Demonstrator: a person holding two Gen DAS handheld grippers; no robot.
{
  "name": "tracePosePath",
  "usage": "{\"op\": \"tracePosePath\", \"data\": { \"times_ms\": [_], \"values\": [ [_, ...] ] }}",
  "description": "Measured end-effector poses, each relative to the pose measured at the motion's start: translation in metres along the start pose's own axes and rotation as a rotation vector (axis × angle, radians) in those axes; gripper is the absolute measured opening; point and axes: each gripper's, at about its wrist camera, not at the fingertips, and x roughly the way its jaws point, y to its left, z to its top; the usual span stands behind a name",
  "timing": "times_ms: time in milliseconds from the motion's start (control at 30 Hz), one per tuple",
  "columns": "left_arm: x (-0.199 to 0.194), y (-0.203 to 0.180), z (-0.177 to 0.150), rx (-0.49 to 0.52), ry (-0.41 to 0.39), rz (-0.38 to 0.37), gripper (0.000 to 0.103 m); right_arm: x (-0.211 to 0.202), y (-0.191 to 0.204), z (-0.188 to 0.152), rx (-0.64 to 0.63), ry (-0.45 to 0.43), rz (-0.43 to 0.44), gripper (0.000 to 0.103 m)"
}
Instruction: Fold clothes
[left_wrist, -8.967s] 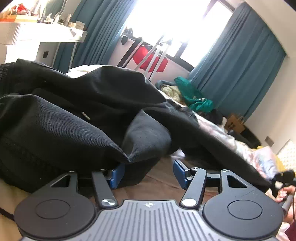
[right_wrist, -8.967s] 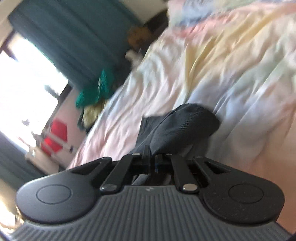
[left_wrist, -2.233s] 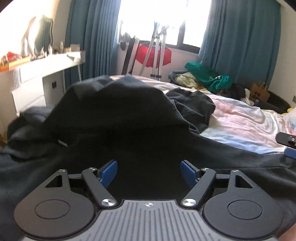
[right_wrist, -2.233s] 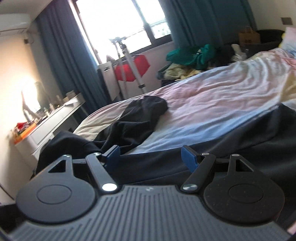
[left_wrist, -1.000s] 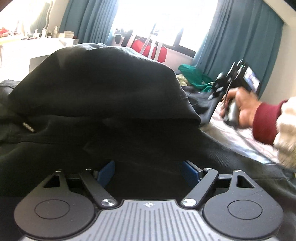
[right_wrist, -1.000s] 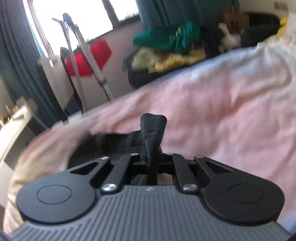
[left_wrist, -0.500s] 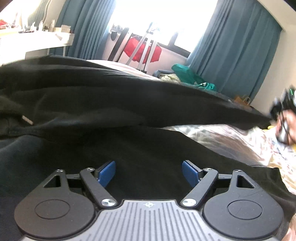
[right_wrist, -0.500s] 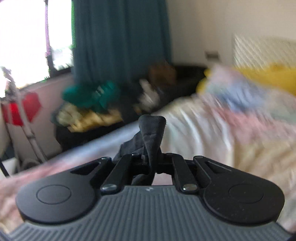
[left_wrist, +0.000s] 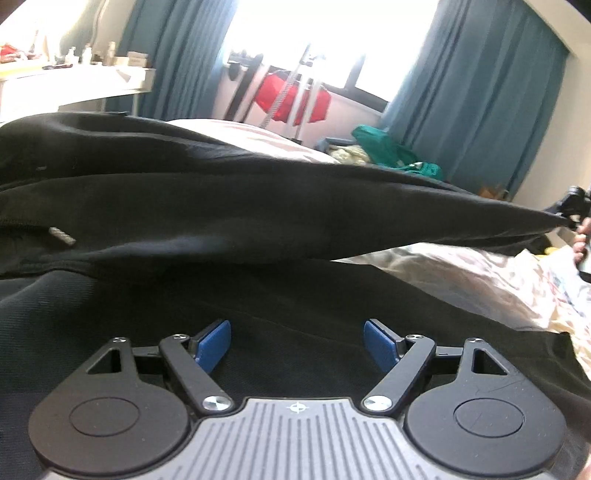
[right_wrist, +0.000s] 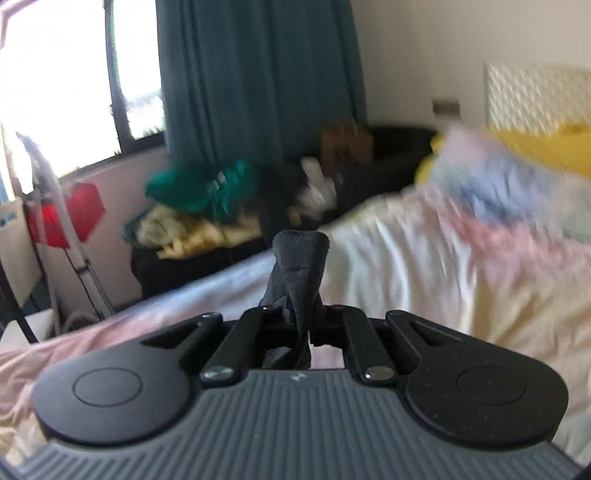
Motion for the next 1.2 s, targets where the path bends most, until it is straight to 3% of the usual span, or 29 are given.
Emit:
{"op": "tracePosePath", "data": {
  "times_ms": [300,400,700,900,933,1133,1200],
  "values": [
    [-0.010,0.012,0.004,-0.021,0.019,0.003,0.081,-0.002,-0.110,-0.112,0.159,0.191,-0.101,0.008],
    [-0.014,0.010,0.003,-0.008,0.025,-0.006,0.081,-0.009,-0.124,-0.134,0.207,0.210,-0.092,0.009],
    [-0.011,-0.008,0.008,0.070,0.024,0.005,0.081,-0.050,-0.128,-0.127,0.329,0.212,-0.080,0.017],
    [-0.022,-0.003,0.000,-0.027,0.078,-0.045,0.081,-0.135,-0.134,-0.141,0.458,0.087,-0.088,0.042],
    [-0.026,-0.003,-0.002,-0.030,0.083,-0.047,0.081,-0.148,-0.136,-0.143,0.474,0.082,-0.086,0.046],
    [-0.054,0.001,-0.004,-0.047,0.051,-0.041,0.081,-0.197,-0.160,-0.135,0.589,0.105,-0.052,0.049],
    [-0.062,0.003,-0.004,-0.077,0.048,-0.041,0.081,-0.205,-0.170,-0.139,0.643,0.109,-0.055,0.061]
  ]
}}
